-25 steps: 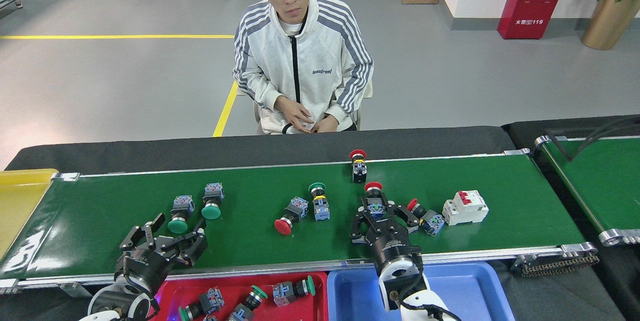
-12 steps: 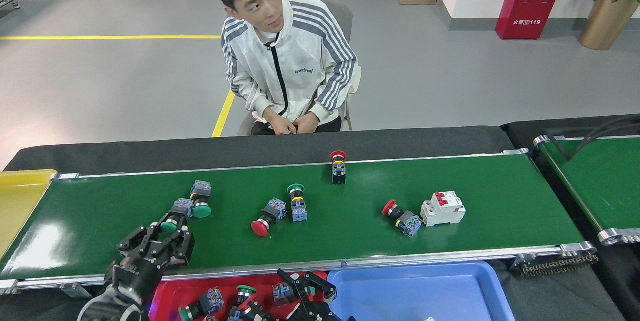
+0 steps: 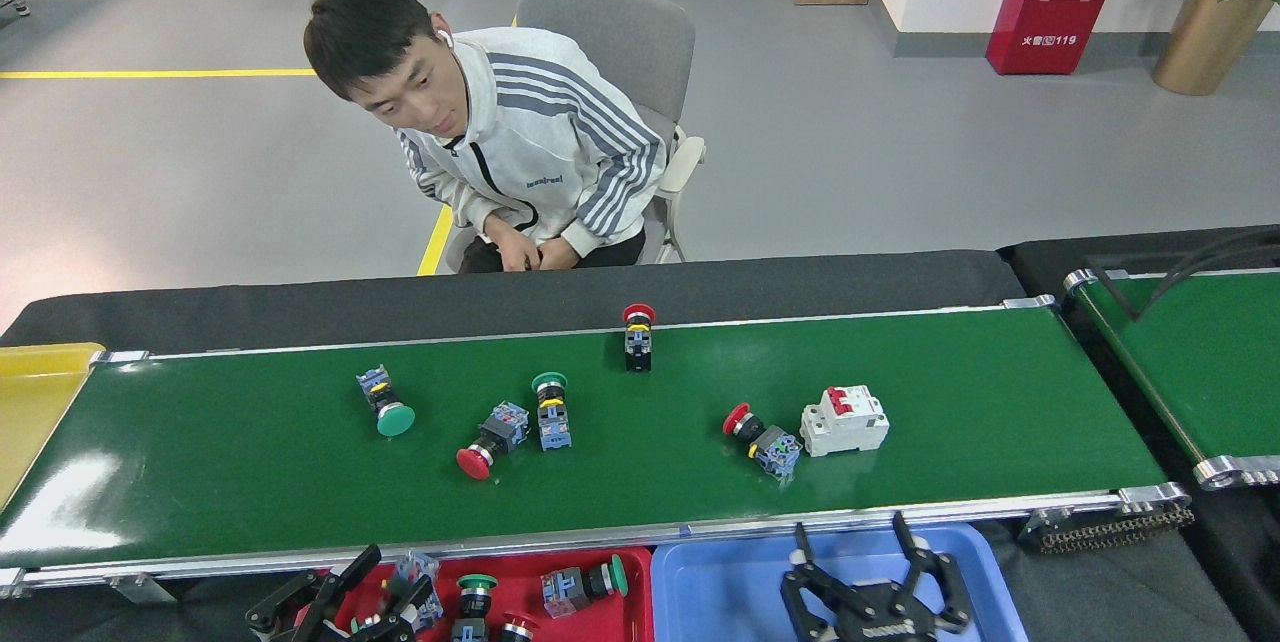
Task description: Pick switch part from conveyor to tray
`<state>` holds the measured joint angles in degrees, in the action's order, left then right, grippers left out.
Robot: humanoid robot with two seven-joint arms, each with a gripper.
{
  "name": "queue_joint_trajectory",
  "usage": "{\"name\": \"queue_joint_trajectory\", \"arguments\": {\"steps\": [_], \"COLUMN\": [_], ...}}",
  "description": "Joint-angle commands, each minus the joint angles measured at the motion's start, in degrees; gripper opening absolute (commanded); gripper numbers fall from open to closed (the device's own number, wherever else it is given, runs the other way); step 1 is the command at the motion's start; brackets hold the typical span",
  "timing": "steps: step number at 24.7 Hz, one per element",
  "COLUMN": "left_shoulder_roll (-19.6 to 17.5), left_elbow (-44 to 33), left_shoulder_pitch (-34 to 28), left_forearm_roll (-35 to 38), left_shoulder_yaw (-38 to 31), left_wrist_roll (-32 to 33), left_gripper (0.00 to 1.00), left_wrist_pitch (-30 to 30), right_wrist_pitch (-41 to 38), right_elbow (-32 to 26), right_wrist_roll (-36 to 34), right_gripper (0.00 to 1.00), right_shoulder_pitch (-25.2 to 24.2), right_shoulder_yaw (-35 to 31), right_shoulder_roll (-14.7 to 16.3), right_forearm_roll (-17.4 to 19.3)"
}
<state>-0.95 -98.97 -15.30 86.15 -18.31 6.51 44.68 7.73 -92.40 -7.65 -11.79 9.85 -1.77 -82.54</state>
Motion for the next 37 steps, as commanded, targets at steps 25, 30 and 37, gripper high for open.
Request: {"name": "queue_joint_trajectory", "arguments": {"steps": [25,30,37], "left_shoulder_roll": [-2.9,-5.8,-8.4], "left_elbow": [17.3,22.6,33.3], "left_shoulder_pitch": [22.8,27.5,34.2], "left_forearm_roll": [7.0,6.8,6.7], "left_shoulder_yaw": [-3.5,-2.4,-2.2], "left_wrist_roll": [3.3,8.5,8.9], "left_gripper": [0.99,0.99,0.99], "left_wrist_pitch": [-22.7,-22.5,-24.8], "right_wrist_pitch": [-9.8,-10.2,-10.6], "right_elbow": [29.8,30.3,24.4], "right_wrist_roll": [17.0,16.8,13.9], "right_gripper": [0.43,0.03,0.02], "right_shoulder_pitch": [34.7,35.4,33.4], "right_shoulder_yaw": [18.4,19.7,23.2], "right_shoulder_roll": [-7.3,-7.5,-7.2], "right_forearm_roll": [-0.4,-0.1,0.1]}}
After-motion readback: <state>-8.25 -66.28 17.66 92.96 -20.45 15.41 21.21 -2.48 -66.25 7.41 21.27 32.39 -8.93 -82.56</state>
